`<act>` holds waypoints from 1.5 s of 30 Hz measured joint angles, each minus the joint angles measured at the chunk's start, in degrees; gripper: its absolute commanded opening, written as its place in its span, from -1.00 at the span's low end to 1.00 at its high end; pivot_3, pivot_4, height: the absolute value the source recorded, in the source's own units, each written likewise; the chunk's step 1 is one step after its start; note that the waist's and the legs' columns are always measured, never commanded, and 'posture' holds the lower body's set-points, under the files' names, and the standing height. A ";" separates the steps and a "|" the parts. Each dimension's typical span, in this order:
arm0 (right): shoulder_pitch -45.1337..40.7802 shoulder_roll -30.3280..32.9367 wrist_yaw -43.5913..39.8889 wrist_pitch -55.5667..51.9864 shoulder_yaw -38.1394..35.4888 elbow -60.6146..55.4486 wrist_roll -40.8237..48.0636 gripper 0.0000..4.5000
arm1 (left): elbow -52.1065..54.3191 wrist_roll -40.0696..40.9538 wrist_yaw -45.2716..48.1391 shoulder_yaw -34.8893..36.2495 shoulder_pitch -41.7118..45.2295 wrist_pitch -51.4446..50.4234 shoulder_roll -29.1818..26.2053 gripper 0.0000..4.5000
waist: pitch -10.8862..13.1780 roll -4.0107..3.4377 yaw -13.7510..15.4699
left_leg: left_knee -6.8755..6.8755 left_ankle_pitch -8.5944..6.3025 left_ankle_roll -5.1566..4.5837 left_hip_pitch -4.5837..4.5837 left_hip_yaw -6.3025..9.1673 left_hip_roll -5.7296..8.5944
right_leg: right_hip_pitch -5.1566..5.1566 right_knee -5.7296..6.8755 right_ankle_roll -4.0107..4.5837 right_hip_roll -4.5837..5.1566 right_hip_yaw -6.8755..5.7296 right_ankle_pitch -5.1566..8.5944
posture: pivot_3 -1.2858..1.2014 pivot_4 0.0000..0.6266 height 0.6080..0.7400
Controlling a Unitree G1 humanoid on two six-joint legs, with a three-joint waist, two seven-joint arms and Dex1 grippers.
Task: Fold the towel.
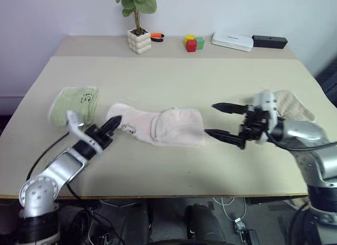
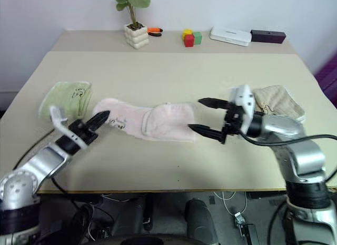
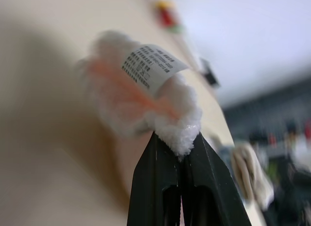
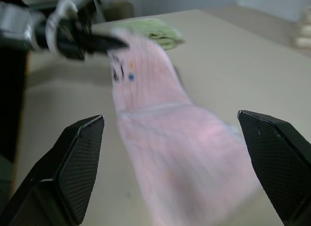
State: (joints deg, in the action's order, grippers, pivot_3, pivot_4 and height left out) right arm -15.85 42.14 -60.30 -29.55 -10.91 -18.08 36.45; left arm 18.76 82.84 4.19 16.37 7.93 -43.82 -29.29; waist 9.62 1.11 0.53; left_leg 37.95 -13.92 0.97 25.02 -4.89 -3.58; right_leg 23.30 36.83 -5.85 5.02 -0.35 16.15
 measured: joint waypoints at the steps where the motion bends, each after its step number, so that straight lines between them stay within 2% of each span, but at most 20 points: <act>1: 0.24 0.09 -0.38 0.24 -0.60 -0.04 0.35 1.00 | 0.22 -2.18 1.88 -1.98 2.11 -0.38 -0.14 -0.99 | -0.01 -0.02 -0.01 | 0.00 0.00 0.00 0.00 -0.01 0.00 | 0.00 -0.01 0.00 0.00 0.01 0.00 | 0.03 -0.52 0.92; 8: 0.74 0.55 0.36 1.34 -0.69 -0.31 -0.10 1.00 | -6.33 -21.77 16.67 -20.57 16.06 0.54 3.80 -0.99 | 0.00 -0.02 0.17 | -0.01 0.01 -0.01 0.01 0.02 -0.01 | 0.00 -0.02 -0.03 -0.16 0.01 -0.01 | 0.03 -0.52 0.92; 12: 1.37 0.49 2.08 1.47 -0.99 -1.15 -0.16 1.00 | -17.47 -33.73 23.60 -28.92 24.05 4.30 10.34 -0.99 | 0.01 0.00 0.31 | 0.06 0.01 -0.02 0.14 0.10 -0.01 | 0.01 -0.16 -0.05 -0.23 0.01 -0.02 | 0.03 -0.52 0.92; 16: 3.02 0.64 3.29 1.49 -1.55 -2.37 -0.13 1.00 | -23.25 -40.30 29.26 -33.11 26.24 5.44 14.17 -0.99 | 0.02 -0.01 -0.09 | 0.01 0.00 -0.05 0.25 0.11 -0.07 | 0.07 -0.30 -0.16 -0.30 0.01 -0.08 | 0.03 -0.52 0.92; 22: 5.82 0.90 5.05 1.45 -3.93 -4.83 0.17 1.00 | -25.45 -44.79 34.46 -33.68 26.10 4.84 17.13 -0.99 | 0.02 -0.03 0.21 | 0.01 0.00 -0.04 0.28 0.19 -0.10 | 0.08 -0.29 -0.24 -0.34 -0.02 -0.12 | 0.03 -0.52 0.92; 25: 6.40 0.91 5.96 1.32 -4.02 -5.76 0.40 1.00 | -25.51 -45.14 35.94 -33.55 25.58 2.85 17.83 -0.61 | 0.02 -0.03 0.20 | 0.04 0.00 -0.05 0.29 0.19 -0.09 | 0.06 -0.30 -0.21 -0.33 -0.01 -0.11 | 0.03 -0.52 0.92; 32: 6.04 0.90 7.18 1.32 -3.82 -6.20 0.44 1.00 | -24.16 -46.49 39.19 -33.41 24.14 1.88 18.16 0.98 | 0.02 -0.03 0.17 | 0.04 0.00 -0.05 0.29 0.22 -0.09 | 0.06 -0.29 -0.21 -0.33 -0.02 -0.11 | 0.03 -0.52 0.92; 35: 4.12 0.42 7.69 1.34 -3.28 -5.39 0.43 1.00 | -20.57 -45.10 43.58 -31.90 22.65 2.85 17.43 0.98 | 0.02 -0.04 0.08 | 0.04 0.00 -0.05 0.29 0.21 -0.10 | 0.07 -0.28 -0.20 -0.33 -0.02 -0.10 | 0.03 -0.52 0.92; 40: -0.34 -2.22 10.53 1.63 -2.60 -1.81 -0.12 1.00 | -17.92 -37.12 47.52 -21.74 23.27 2.67 17.53 0.98 | 0.02 -0.06 0.11 | 0.06 0.00 -0.05 0.27 0.22 -0.11 | 0.06 -0.25 -0.23 -0.35 -0.02 -0.12 | 0.03 -0.52 0.92; 43: -2.58 -4.21 12.97 1.68 -1.93 -0.15 -0.32 1.00 | -18.12 -32.13 46.72 -15.03 24.36 1.64 18.25 0.98 | 0.02 -0.06 0.19 | 0.07 0.00 -0.05 0.28 0.22 -0.11 | 0.06 -0.22 -0.33 -0.35 -0.03 -0.17 | 0.03 -0.52 0.92; 45: -4.12 -7.15 16.15 1.70 -0.58 0.21 -1.49 1.00 | -20.50 -31.38 42.93 -10.75 26.29 2.44 19.47 0.98 | 0.01 -0.05 0.23 | 0.09 0.01 -0.05 0.28 0.25 -0.10 | 0.03 -0.21 -0.36 -0.35 -0.05 -0.19 | 0.03 -0.52 0.92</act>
State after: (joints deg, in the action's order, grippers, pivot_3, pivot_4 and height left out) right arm -19.97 34.99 -44.15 -27.85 -11.49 -17.87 34.96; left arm -1.74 51.46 47.12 5.62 34.22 -41.38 -9.82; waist 9.63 1.06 0.77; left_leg 38.04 -13.91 0.92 25.30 -4.64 -3.68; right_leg 23.34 36.62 -6.21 4.67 -0.40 15.96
